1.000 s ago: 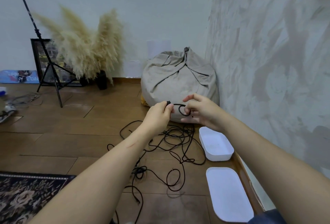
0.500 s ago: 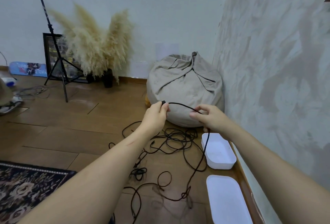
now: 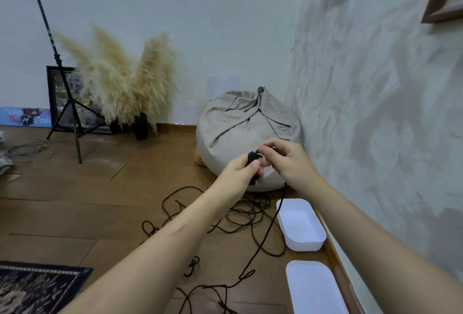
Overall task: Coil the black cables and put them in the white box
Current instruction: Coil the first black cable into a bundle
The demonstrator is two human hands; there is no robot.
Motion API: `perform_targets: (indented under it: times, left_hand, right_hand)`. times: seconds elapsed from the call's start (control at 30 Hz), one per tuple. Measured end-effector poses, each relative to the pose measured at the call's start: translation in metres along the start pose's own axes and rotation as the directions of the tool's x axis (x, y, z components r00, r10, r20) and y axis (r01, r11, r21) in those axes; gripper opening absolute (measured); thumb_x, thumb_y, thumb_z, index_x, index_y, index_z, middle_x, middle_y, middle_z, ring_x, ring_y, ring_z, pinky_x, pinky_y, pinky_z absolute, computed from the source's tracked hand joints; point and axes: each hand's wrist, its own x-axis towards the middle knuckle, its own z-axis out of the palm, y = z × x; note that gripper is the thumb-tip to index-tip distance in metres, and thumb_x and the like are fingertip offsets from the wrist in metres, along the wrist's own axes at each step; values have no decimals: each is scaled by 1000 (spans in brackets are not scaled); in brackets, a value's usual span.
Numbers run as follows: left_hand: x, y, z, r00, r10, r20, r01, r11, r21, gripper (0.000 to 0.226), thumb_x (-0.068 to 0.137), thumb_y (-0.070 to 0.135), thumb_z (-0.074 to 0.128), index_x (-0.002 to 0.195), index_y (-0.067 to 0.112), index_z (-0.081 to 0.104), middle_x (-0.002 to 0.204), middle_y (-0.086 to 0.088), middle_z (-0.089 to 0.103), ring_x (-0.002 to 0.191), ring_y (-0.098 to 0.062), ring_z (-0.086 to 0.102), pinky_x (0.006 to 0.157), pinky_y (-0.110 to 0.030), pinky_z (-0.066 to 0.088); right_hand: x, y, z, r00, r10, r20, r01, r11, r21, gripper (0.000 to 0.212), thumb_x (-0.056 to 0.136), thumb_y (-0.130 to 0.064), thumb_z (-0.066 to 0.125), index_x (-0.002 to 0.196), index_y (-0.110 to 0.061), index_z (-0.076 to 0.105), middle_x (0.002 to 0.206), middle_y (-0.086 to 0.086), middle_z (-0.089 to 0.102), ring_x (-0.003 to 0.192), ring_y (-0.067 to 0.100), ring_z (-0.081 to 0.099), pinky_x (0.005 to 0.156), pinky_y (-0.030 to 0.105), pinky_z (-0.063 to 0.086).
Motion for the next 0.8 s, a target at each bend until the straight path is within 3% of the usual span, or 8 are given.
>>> perform_targets:
  times: [0.07,0.17,0.37,0.47,0.53,0.63,0.73,0.8]
  left_hand:
    - [0,3,3,999,-24,45,28,995,-94,19,93,29,49,97,17,64,74,10,62,79,-14,58,89,-39,43]
    - [0,8,3,997,-52,63,63,982,-179,21,99,24,46,97,12,63,73,9,64,76,-12,59,89,-39,43]
    - [-6,21,-2,998,-11,68,20,991,-131,22,107,18,42,102,12,62,78,9,63,81,-12,61,90,-31,47]
    - [-9,31,-7,993,-15,115,36,982,-184,21,102,24,49,106,10,64,85,5,68,87,-13,63,95,-33,50]
    - [-11,37,-9,991,-12,132,41,975,-218,21,107,17,46,110,7,63,87,3,69,88,-13,64,95,-31,51]
    - [-12,47,-10,992,10,127,22,969,-245,23,109,10,41,111,4,62,86,2,68,86,-12,62,87,-22,53]
    - [-11,55,-11,993,34,113,0,959,-282,21,108,10,42,112,4,62,87,1,67,86,-11,64,87,-22,53]
    - [-10,57,-11,996,43,84,-14,950,-312,21,108,10,42,112,4,62,89,-1,68,87,-11,65,87,-25,55]
  right_hand:
    - [-2,0,-1,996,90,-3,-89,988,123,10,98,-16,63,93,-11,71,66,1,61,52,7,47,49,17,36]
    - [-4,0,-3,988,152,-4,-149,970,191,8,96,-21,67,94,-14,71,67,-1,62,55,10,46,48,18,35]
    - [-1,-11,-6,994,81,67,-90,985,149,15,103,-17,54,99,-11,67,71,-4,61,65,7,52,55,18,40]
    - [2,-21,-8,995,34,94,-45,992,117,18,104,-17,53,97,-15,69,71,-5,64,67,9,54,57,19,42]
    - [6,-26,-8,996,18,88,-27,995,99,16,102,-18,56,96,-17,70,75,-4,68,69,11,55,60,23,43]
    - [11,-31,-3,995,55,79,-75,957,280,6,98,-19,62,98,-15,68,73,1,66,66,16,56,64,31,46]
    - [13,-26,6,987,137,80,-158,880,447,6,98,-16,60,97,-16,66,73,1,63,61,10,56,54,21,49]
    - [13,-18,16,982,171,85,-191,860,473,16,101,-10,52,102,-18,66,72,-1,56,60,8,48,50,17,40]
